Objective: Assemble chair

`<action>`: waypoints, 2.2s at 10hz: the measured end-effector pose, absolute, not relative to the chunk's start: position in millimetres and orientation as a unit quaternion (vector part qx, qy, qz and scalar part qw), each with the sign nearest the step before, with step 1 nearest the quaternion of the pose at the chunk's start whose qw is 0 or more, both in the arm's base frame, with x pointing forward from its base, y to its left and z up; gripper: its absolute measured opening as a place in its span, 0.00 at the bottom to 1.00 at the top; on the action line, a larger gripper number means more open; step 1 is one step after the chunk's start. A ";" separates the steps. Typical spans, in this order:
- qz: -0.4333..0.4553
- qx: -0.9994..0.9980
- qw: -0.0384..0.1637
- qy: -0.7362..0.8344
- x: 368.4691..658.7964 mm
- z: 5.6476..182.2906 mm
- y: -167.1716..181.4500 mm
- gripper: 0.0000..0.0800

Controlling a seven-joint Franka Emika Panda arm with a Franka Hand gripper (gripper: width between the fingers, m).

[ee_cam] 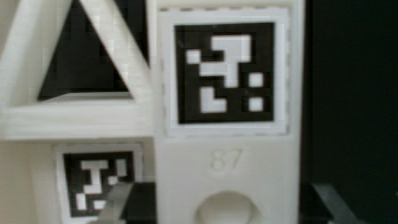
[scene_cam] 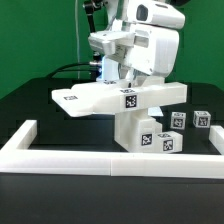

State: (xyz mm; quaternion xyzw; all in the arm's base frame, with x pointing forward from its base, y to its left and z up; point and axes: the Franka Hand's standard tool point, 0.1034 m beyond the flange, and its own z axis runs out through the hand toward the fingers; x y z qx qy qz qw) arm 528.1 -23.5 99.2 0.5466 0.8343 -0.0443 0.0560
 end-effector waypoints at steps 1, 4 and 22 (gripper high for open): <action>-0.044 0.549 0.058 0.833 529.2 99.6 -23.8 0.36; -0.046 0.556 0.060 0.828 528.8 99.4 -24.3 0.36; -0.054 0.566 0.056 0.821 532.8 99.4 -42.7 0.36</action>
Offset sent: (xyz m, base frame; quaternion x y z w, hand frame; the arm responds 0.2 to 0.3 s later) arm 0.0000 0.0000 0.0000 0.0000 0.0000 0.0000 1.0000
